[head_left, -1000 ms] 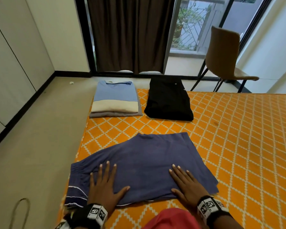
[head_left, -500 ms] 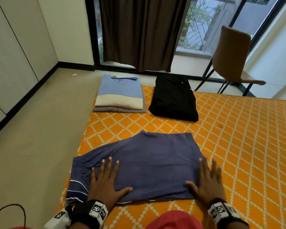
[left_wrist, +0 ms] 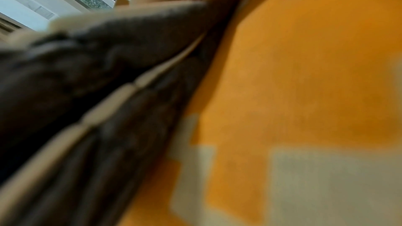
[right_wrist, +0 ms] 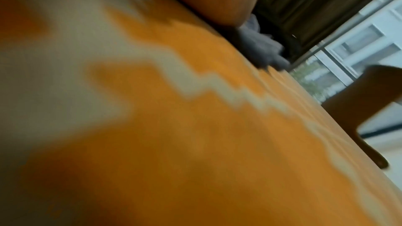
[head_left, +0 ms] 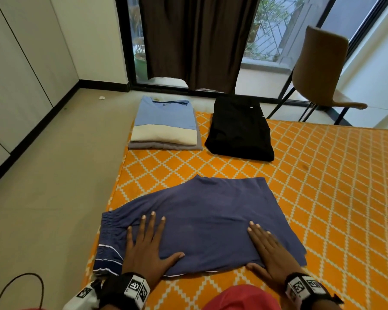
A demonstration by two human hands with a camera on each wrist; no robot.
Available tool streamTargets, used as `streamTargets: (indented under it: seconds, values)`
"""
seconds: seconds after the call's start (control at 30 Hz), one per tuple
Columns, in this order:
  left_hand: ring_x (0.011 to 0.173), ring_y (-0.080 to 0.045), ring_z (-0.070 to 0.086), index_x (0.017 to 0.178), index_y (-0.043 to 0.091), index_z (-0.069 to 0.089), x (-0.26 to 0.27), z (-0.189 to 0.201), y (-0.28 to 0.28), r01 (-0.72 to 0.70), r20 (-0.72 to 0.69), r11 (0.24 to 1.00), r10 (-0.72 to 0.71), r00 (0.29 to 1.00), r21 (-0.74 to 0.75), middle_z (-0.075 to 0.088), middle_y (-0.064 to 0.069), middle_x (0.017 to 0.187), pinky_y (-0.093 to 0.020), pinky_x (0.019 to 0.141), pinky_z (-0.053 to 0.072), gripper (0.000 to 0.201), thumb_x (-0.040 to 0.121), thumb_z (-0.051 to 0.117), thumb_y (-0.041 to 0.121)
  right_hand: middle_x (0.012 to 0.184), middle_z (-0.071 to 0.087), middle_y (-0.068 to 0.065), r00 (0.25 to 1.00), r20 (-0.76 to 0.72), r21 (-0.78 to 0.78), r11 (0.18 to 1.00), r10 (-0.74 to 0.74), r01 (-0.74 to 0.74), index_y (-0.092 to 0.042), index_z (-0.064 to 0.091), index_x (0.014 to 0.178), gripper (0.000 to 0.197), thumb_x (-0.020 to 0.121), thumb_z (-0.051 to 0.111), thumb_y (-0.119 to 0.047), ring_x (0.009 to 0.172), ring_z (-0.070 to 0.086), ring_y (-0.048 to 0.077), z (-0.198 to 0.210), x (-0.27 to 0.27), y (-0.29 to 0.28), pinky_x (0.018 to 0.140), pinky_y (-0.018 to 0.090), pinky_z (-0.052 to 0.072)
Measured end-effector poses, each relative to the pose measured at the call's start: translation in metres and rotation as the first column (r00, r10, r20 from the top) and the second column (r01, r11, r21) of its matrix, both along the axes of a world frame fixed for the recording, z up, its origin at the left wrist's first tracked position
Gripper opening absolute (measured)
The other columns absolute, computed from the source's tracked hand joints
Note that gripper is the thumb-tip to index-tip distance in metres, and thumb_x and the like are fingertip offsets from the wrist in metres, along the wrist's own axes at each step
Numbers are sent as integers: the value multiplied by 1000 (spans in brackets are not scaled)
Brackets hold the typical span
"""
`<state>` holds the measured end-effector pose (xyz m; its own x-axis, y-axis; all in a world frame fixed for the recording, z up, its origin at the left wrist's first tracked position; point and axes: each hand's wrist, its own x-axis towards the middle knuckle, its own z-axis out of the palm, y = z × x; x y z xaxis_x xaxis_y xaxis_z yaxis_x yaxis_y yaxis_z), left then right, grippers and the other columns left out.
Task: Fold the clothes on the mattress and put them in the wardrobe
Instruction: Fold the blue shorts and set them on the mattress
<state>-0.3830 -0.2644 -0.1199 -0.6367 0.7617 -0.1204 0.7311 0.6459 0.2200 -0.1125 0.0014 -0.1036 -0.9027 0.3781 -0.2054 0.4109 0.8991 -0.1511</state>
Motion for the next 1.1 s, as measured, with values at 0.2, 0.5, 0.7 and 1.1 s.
streamTargets:
  seconds: [0.2,0.5,0.7,1.1]
  values:
    - [126,-45,48,126,13,65,15,16,32,-81,15,995,80,997,62,55,-21,137,-63,103,17,93,79,26,82,162,9,6,939,-5,179,923,-344,340,-11,16,154,87,93,8,-72,149,-4,15,21,11,19,119,31,-10]
    - [140,-24,32,142,7,46,70,-17,111,223,8,962,-227,974,157,30,-10,157,-48,116,11,83,79,45,61,163,2,-6,972,-46,103,969,232,-226,-20,13,156,74,94,41,-48,150,10,13,-19,-81,-21,118,33,8]
    - [142,-23,31,143,5,45,70,-19,109,210,-59,960,-202,978,187,39,-9,153,-49,112,17,86,83,44,66,161,13,-3,997,-17,135,988,-77,79,-26,14,155,75,95,21,-70,148,18,15,-20,-37,50,117,28,5]
    - [143,-41,26,135,15,58,74,-17,112,111,-39,981,-106,994,161,31,-25,153,-65,113,14,89,65,50,69,163,6,4,899,-39,184,887,437,-424,-17,3,156,69,101,27,-51,150,0,16,-2,-143,3,120,36,2]
